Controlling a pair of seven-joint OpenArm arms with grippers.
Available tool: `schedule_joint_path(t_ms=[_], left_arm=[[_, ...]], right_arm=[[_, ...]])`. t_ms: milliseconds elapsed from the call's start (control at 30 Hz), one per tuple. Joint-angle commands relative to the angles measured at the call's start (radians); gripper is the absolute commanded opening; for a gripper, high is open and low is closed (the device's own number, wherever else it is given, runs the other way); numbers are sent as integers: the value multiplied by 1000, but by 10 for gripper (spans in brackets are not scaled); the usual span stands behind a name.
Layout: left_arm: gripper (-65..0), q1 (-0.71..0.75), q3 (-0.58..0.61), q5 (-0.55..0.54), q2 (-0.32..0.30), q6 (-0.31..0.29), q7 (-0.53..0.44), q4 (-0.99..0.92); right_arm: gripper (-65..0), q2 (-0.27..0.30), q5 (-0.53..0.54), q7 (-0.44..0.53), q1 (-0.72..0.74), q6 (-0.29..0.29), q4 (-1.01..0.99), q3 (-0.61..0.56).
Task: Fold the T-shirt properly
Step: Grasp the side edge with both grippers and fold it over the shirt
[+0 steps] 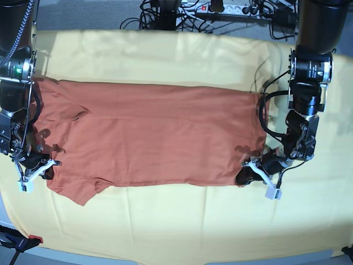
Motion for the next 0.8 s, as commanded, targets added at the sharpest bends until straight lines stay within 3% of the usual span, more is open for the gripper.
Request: schedule_joint_path(t_ms=[0,233,333,533,767], left_arm=[[-650,-32,-1,-2,-8,-24,-11,29],[-650,-25,-1,-11,-8,-24,13,109],[-650,-14,-1,-20,-8,-24,48,188],[-650,64,-1,-128,-15,-24,217,404],[-650,224,-1,-187,-109,-24,227,618]], right_arm=[[-650,23,10,26,34,15,12,5],[-650,26,11,26,34,169,12,5],[-650,31,11,26,34,172,12,5],[-650,60,11,14,32,172,12,5],[-650,87,11,-43,32,173,12,5]])
